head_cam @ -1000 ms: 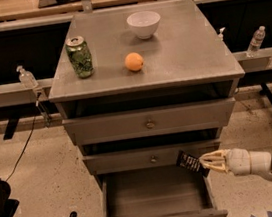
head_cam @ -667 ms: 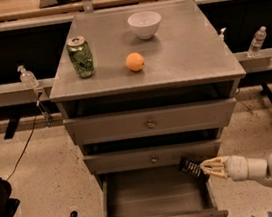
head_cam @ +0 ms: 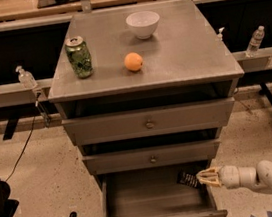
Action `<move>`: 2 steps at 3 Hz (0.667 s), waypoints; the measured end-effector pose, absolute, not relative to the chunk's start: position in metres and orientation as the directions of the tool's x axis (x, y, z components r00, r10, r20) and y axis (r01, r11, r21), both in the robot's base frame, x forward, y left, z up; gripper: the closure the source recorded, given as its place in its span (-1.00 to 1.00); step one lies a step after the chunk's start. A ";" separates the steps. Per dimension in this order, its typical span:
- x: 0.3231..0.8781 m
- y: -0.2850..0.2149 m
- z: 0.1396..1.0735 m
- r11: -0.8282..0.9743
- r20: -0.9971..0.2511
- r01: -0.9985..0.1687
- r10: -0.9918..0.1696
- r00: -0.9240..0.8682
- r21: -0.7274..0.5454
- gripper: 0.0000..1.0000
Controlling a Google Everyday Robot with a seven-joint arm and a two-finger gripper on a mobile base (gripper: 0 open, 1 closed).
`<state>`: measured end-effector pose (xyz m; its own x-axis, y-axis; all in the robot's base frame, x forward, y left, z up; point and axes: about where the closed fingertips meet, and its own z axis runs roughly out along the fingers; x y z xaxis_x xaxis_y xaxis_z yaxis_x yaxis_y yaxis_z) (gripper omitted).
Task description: Place rxbar chocolate into bottom drawer
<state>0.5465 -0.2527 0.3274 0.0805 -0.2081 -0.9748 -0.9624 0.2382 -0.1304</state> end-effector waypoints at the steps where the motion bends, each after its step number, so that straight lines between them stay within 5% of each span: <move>1: 0.551 -0.256 0.298 0.316 -0.981 -0.944 -0.189 0.038 -0.097 1.00; 2: 0.557 -0.249 0.284 0.384 -0.984 -0.917 -0.171 0.041 -0.105 1.00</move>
Offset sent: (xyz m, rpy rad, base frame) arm 0.0148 0.0069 -0.0572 0.0601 -0.0109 -0.2260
